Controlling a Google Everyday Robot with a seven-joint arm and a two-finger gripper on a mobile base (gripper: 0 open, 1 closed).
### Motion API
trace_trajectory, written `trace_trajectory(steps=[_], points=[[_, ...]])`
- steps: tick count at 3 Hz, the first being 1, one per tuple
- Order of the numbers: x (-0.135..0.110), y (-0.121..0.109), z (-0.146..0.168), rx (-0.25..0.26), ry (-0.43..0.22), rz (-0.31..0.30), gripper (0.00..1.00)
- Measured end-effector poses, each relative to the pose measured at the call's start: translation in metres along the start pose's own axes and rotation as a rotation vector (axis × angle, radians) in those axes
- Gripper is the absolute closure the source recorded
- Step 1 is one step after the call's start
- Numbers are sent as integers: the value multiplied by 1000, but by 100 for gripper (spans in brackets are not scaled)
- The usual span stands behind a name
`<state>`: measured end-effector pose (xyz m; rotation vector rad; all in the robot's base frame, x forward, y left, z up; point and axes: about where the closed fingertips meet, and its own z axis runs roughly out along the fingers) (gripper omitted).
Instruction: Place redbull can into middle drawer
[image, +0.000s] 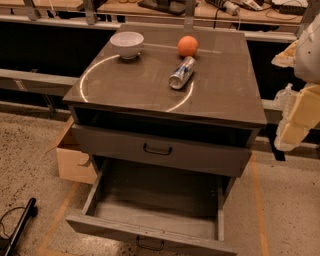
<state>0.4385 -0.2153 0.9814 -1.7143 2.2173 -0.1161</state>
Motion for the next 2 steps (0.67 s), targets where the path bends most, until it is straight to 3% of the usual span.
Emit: trace_trajectory(steps=[1, 2], points=[[0, 0, 0, 0, 0, 0, 0], [-3, -25, 3, 70, 20, -54, 0]])
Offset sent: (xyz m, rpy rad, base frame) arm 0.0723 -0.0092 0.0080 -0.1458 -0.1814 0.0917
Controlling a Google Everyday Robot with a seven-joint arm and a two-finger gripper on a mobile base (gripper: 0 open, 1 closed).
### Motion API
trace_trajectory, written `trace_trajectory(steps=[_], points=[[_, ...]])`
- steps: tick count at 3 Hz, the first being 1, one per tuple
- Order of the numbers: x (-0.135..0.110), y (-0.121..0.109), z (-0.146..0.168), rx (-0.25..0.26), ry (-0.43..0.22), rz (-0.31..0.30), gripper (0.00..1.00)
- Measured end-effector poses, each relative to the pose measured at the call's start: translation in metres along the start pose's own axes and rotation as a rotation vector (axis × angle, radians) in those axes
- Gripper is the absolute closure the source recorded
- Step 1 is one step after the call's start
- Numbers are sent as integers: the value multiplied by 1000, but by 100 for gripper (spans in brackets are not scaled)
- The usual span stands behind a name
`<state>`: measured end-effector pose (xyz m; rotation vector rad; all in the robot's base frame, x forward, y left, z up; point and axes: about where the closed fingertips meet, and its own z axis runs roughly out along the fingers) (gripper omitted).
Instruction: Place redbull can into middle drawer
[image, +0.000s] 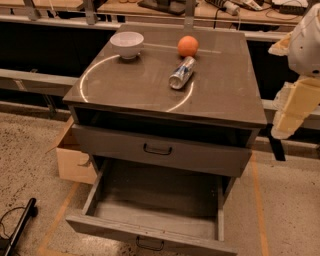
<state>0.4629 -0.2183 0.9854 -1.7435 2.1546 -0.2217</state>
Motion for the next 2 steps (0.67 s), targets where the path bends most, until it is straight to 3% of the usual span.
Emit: trace_trajectory(steps=[1, 2], points=[[-8, -53, 10, 97, 32, -132, 0], [-21, -127, 25, 159, 66, -338, 0]])
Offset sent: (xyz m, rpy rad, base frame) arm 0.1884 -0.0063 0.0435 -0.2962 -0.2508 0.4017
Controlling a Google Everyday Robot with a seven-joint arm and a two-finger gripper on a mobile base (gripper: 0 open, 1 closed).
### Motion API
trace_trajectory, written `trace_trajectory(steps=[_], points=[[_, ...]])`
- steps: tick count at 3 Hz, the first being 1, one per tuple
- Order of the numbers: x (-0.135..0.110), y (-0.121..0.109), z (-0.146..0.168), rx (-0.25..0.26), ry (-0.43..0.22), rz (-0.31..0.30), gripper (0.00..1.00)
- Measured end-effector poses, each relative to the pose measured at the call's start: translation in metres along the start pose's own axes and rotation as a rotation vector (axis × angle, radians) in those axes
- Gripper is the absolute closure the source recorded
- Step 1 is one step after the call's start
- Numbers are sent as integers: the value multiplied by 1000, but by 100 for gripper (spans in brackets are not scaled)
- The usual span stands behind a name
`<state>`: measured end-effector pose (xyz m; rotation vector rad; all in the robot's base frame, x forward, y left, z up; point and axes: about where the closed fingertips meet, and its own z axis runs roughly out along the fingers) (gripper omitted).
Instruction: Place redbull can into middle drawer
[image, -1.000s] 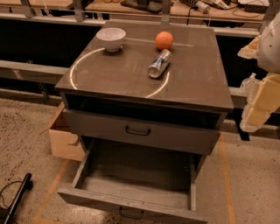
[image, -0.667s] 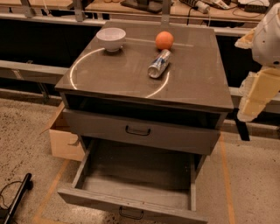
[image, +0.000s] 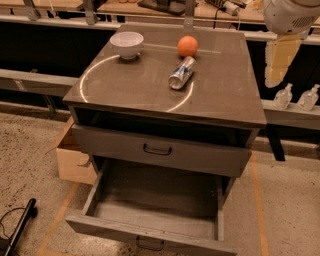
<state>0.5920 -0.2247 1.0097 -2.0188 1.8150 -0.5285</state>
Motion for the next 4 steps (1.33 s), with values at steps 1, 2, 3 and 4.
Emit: trace_trajectory(steps=[1, 2, 3, 4], points=[[-3, -40, 21, -22, 6, -162, 0], [-26, -63, 54, -107, -36, -340, 0], [-67, -89, 97, -135, -127, -524, 0], [-70, -112, 96, -58, -137, -573, 0]])
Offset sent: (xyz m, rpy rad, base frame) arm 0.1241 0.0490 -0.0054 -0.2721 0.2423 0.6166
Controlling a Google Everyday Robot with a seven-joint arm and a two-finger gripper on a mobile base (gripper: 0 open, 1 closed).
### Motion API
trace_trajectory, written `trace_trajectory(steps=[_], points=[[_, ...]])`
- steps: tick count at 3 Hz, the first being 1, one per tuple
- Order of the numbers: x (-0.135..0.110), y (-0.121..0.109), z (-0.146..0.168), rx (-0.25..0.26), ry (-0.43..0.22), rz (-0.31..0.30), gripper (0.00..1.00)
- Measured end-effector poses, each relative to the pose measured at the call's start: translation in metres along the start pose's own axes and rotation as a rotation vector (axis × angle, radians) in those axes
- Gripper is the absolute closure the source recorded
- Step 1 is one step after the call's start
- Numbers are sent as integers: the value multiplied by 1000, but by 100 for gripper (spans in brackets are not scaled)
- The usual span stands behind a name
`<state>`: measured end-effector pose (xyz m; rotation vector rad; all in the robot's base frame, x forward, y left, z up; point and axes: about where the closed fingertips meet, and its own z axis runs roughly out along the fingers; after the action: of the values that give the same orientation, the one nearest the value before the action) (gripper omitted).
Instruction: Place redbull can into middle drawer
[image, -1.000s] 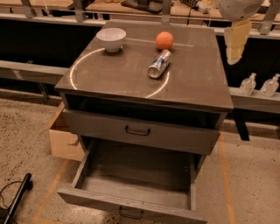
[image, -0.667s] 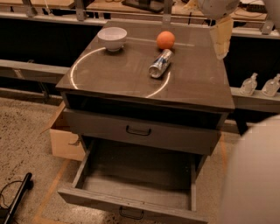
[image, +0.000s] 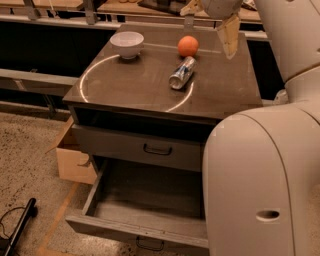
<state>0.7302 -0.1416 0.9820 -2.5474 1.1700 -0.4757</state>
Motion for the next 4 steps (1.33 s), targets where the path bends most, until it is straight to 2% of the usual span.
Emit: trace_trajectory(steps=[1, 2, 4], points=[[0, -8, 7, 20, -1, -11, 0], [-9, -15, 21, 7, -22, -76, 0], [-35, -26, 64, -33, -113, -211, 0]])
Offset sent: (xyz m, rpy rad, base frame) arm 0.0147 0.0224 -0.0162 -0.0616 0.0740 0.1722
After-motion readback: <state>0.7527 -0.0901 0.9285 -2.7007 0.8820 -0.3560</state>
